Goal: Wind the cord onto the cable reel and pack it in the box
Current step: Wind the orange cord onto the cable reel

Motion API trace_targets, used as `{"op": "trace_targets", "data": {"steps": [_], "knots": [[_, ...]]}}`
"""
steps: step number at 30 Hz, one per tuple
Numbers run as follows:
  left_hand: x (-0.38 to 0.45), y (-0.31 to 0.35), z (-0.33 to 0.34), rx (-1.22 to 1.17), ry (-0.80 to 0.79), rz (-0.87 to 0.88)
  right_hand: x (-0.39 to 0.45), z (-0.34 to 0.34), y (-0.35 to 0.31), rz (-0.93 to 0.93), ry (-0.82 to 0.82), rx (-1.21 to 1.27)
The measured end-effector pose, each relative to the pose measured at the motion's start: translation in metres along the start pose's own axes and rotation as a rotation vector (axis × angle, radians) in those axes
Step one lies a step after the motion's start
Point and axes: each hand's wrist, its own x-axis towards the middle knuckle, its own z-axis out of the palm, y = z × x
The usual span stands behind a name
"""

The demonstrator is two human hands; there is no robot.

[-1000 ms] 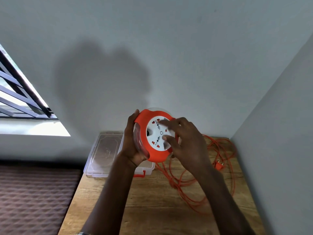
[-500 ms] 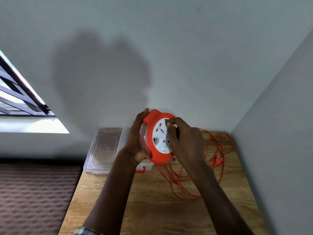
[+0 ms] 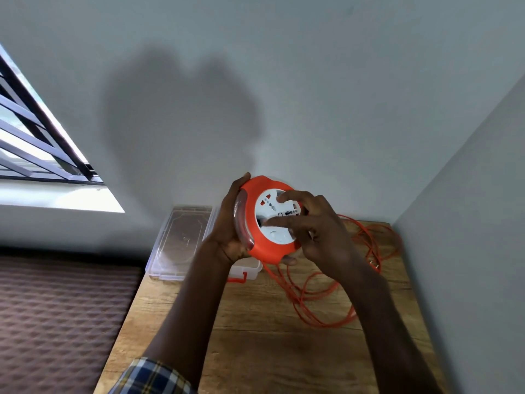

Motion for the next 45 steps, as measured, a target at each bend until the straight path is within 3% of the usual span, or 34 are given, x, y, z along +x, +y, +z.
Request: {"op": "trace_targets", "data": {"steps": [7, 11, 15, 20, 22, 24, 31, 36, 40, 45], "knots": [[-0.003, 0.000, -0.007, 0.049, 0.044, -0.014, 0.000, 0.005, -0.007, 0.110, 0.038, -0.156], [-0.004, -0.001, -0.007, 0.051, 0.053, 0.009, 0.001, 0.001, -0.021, 0.371, 0.146, 0.013], [-0.006, -0.002, 0.004, 0.032, 0.036, 0.014, 0.008, 0.007, -0.035, 0.470, 0.166, -0.122], [-0.005, -0.002, 0.004, 0.055, 0.055, 0.016, 0.001, 0.007, -0.025, 0.276, 0.204, -0.113], [-0.005, -0.003, 0.002, 0.062, 0.060, 0.012, -0.003, 0.006, -0.013, 0.105, 0.128, -0.107], [-0.005, -0.003, 0.001, 0.064, 0.060, 0.010, -0.005, 0.005, -0.006, 0.045, 0.033, -0.024], [-0.006, -0.002, -0.003, 0.055, 0.039, 0.010, -0.006, -0.001, -0.003, 0.070, -0.076, 0.007], [-0.004, -0.003, -0.005, 0.074, 0.058, -0.008, -0.005, 0.002, -0.004, 0.143, 0.006, -0.122], [-0.003, -0.003, -0.007, 0.075, 0.077, 0.023, -0.004, 0.008, -0.008, 0.202, 0.051, -0.085], [-0.004, -0.004, 0.001, 0.083, 0.077, 0.020, -0.004, 0.017, -0.022, 0.314, 0.240, -0.078]]}}
